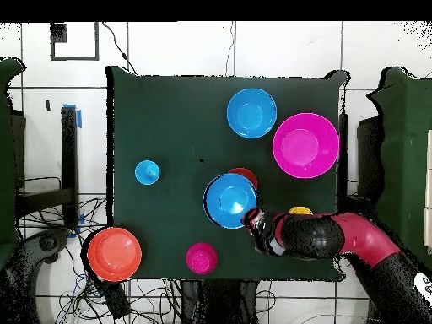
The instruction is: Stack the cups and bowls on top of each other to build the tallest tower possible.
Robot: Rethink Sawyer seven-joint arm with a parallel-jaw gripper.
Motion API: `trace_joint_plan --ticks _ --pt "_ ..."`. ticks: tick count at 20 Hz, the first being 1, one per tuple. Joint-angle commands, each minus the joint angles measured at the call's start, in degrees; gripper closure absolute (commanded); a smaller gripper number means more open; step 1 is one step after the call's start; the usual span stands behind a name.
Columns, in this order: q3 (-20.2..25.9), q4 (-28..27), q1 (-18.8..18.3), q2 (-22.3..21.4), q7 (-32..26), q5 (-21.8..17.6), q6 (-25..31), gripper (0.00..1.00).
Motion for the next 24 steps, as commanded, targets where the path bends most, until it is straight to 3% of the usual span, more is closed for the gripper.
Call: trace_joint_plan --ticks 1,6,12,24 --pt "-4.04 3.84 0.76 2.29 -13.64 -1.05 10.09 1.0" --pt "-4.74 0.78 2.1 2.84 -13.68 -2.45 12.71 1.0" --pt "-6.28 -5.3 4.47 8.95 -15.06 -4.99 9.08 1.0" --pt "-4.27 -4.23 4.04 8.53 -13.37 -4.12 8.32 1.0"
